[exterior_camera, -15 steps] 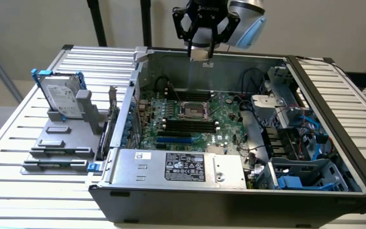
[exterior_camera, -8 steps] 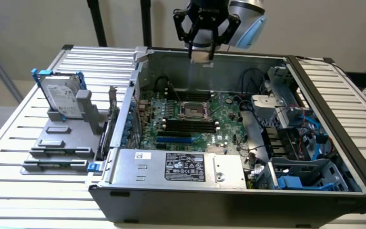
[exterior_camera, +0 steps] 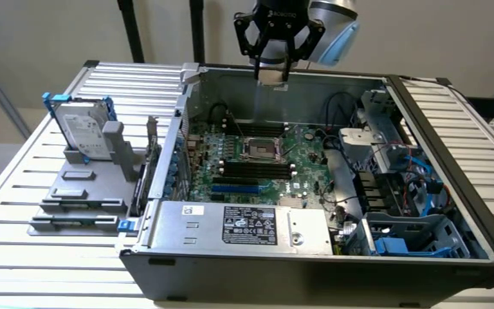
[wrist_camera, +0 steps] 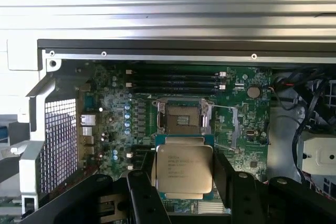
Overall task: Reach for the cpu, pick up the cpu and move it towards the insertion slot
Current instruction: 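Pick up the cpu and move it towards the insertion slot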
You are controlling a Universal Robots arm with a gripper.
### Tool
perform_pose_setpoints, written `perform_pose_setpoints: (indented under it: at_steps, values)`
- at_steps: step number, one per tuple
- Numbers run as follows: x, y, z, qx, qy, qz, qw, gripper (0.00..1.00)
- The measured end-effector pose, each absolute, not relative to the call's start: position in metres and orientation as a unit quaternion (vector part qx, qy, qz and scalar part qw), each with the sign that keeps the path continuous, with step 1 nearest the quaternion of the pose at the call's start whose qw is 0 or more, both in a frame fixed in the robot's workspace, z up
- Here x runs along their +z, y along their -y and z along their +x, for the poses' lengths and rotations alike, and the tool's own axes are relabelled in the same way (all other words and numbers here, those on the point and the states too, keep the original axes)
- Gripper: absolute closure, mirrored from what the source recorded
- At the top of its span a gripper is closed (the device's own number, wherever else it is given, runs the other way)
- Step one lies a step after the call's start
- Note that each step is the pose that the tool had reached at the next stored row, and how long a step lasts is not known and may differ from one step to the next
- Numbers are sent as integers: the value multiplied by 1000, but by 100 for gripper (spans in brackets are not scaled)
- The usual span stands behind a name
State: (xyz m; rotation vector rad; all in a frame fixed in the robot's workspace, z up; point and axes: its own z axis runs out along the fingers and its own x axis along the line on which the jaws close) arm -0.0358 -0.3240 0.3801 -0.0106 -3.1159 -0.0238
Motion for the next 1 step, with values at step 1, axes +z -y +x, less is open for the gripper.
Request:
perform_pose_setpoints:
  at_steps: [1]
  values:
    - [380, 324, -36, -8, 1000, -3, 13, 46]
